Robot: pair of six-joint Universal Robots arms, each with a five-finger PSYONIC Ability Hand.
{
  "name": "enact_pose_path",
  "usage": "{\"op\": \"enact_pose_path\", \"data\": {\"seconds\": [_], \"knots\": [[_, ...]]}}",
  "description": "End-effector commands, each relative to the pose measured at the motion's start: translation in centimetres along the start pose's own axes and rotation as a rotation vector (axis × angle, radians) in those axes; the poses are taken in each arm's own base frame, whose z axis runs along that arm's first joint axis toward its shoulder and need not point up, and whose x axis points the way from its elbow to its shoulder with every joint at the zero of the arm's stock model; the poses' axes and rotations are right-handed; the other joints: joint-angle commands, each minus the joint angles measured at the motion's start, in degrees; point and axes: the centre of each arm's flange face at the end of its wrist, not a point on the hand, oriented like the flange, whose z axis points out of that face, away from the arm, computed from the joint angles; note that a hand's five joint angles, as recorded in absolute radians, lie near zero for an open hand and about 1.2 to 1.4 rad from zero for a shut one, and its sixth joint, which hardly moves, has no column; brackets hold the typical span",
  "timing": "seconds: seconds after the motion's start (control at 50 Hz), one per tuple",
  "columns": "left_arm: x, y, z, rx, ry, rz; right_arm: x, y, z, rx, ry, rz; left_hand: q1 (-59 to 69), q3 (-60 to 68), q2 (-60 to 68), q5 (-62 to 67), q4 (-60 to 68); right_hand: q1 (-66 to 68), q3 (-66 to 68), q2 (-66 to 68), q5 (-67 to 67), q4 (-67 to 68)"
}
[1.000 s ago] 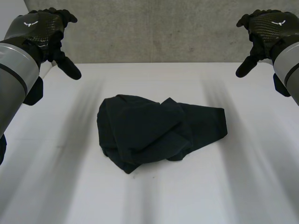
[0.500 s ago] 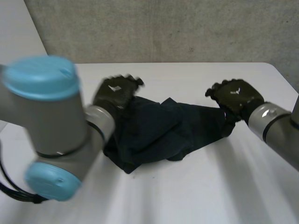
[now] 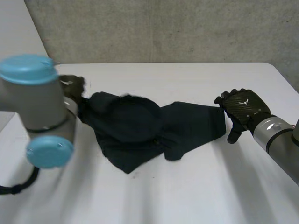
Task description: Fold the shorts.
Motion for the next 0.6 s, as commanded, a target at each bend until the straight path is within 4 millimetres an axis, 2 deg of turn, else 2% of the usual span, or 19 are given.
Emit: {"op": "enact_pose_path", "data": {"seconds": [0.02, 0.12, 0.24, 0.3, 0.34, 0.38, 0.42, 0.44, 0.48, 0.5, 0.6], "knots": [[-4.6, -0.5, 3.7, 0.061, -0.117, 0.114, -0.1, -0.3, 0.0, 0.01, -0.002, -0.002, 14.7, 12.0, 11.6, 13.9, 11.4, -1.8, -2.5, -3.1, -4.0, -3.7], [-5.5, -0.8, 5.2, 0.127, -0.164, 0.15, 0.1, -0.8, 0.1, 0.027, 0.004, -0.004, 14.7, 12.0, 11.6, 13.9, 11.4, -1.8, -2.5, -3.1, -4.0, -3.7], [-4.9, -0.5, 7.9, 0.23, -0.226, 0.186, -0.1, -1.3, 0.1, 0.042, 0.0, -0.01, 14.7, 12.0, 11.6, 13.9, 11.4, -1.8, -2.5, -3.1, -4.0, -3.7], [-5.3, -0.8, 8.8, 0.273, -0.276, 0.213, -0.2, -1.3, 0.1, 0.041, -0.002, -0.01, 14.5, 11.9, 11.5, 13.8, 11.2, -1.8, -2.5, -3.1, -4.0, -3.7], [-5.4, -0.9, 8.9, 0.284, -0.286, 0.22, -0.2, -1.2, 0.1, 0.039, -0.005, -0.009, 6.9, 4.2, 3.8, 6.1, 3.5, -1.8, -2.5, -3.1, -4.0, -3.7], [-4.7, -0.9, 8.5, 0.29, -0.267, 0.214, -0.4, -1.0, 0.1, 0.033, -0.01, -0.008, -13.8, -16.4, -16.9, -14.5, -17.1, -1.8, -2.5, -3.1, -4.0, -3.7], [-4.4, -0.9, 8.2, 0.291, -0.256, 0.202, -0.4, -0.8, 0.1, 0.027, -0.011, -0.006, -28.6, -31.3, -31.7, -29.4, -32.0, -1.8, -2.5, -3.1, -4.0, -3.7], [-3.8, -0.9, 7.6, 0.296, -0.232, 0.175, -0.4, -0.8, 0.1, 0.026, -0.012, -0.006, -40.8, -43.5, -43.9, -41.6, -44.2, -1.8, -2.5, -3.1, -4.0, -3.7], [-3.2, -1.6, 6.7, 0.313, -0.207, 0.142, -0.5, -0.6, 0.1, 0.021, -0.011, -0.005, -46.0, -48.6, -49.1, -46.7, -49.3, -1.8, -2.5, -3.1, -4.0, -3.7], [-2.7, -2.7, 5.3, 0.336, -0.181, 0.107, -0.4, -0.6, 0.1, 0.02, -0.01, -0.004, -48.8, -51.5, -51.9, -49.6, -52.2, -1.8, -2.5, -3.1, -4.0, -3.7], [-2.0, -4.3, 1.5, 0.326, -0.104, 0.059, -0.3, -0.2, 0.2, 0.02, 0.0, -0.003, -50.0, -52.7, -53.1, -50.8, -53.4, -1.8, -2.5, -3.1, -4.0, -3.7]]}}
